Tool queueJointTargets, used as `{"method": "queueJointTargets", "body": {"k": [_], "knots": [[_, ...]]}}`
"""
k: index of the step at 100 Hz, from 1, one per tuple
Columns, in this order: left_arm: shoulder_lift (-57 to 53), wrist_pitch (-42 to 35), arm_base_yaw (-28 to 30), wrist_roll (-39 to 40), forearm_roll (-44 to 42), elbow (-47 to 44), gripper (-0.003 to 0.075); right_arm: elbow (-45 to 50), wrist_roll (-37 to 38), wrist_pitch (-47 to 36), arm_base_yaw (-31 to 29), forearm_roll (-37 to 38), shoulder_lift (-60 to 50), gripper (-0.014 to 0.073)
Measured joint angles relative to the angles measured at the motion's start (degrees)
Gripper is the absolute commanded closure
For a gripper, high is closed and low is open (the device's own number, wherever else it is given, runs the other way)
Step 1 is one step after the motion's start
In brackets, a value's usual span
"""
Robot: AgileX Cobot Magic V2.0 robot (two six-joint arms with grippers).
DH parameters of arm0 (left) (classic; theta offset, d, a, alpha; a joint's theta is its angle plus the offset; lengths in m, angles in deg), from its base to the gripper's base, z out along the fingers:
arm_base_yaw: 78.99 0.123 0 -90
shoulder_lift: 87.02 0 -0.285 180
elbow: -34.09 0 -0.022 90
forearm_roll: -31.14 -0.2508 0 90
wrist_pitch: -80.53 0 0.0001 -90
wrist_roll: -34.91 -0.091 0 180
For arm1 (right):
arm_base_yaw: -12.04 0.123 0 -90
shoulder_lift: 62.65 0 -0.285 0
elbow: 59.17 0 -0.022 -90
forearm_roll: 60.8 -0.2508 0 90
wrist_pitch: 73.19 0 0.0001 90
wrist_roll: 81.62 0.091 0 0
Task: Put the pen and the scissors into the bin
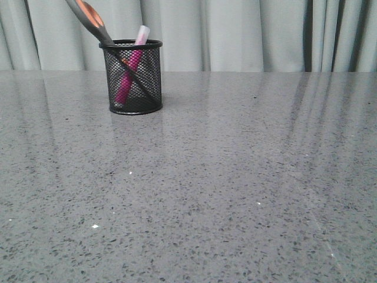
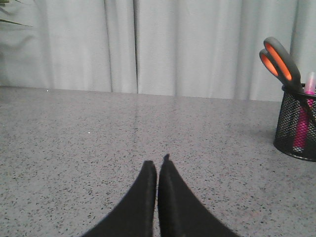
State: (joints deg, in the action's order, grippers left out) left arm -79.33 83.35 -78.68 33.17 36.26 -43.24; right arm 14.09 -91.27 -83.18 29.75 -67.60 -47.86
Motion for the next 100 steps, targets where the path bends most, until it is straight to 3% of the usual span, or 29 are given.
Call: {"method": "queueJointTargets", "body": {"k": [18, 35, 62, 100], "knots": [[0.0, 0.0, 0.0, 0.0, 0.0, 0.0, 0.0742, 2.0, 0.1, 3.3, -8.1, -1.9, 0.0, 0.0662], [0.0, 0.0, 0.0, 0.0, 0.0, 0.0, 0.0742, 2.6, 1.2, 10.3, -15.0, 1.5, -1.5, 0.0662], [0.0, 0.0, 0.0, 0.0, 0.0, 0.0, 0.0741, 4.5, 1.9, 15.5, -15.7, 4.0, -7.3, 0.0662], [0.0, 0.0, 0.0, 0.0, 0.0, 0.0, 0.0742, 4.5, 2.0, 18.4, -15.7, 5.5, -7.4, 0.0662]]}}
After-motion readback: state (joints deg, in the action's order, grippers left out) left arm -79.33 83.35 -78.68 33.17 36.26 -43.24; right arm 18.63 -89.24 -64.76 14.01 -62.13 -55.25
